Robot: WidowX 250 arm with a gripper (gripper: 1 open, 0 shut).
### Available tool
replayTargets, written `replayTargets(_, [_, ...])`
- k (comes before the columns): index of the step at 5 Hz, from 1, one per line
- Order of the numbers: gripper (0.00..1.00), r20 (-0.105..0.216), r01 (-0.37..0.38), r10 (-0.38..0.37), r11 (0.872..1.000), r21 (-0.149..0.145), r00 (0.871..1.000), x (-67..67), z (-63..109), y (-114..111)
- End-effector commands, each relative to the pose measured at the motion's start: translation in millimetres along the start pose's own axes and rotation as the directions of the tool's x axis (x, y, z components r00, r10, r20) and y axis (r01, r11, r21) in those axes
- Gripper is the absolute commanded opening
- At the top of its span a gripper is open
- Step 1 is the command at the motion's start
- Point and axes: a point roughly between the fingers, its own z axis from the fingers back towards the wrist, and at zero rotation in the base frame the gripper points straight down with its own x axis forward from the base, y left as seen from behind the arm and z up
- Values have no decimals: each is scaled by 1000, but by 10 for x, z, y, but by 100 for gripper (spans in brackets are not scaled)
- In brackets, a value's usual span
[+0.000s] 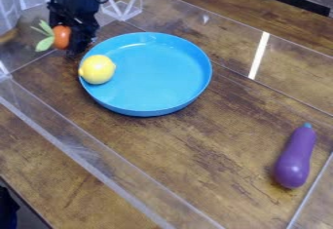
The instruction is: Remove the carrot from the blue tray and put it on the table
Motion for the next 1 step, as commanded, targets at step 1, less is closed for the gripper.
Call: replayTargets(1, [0,13,-24,23,999,30,1000,-24,135,66])
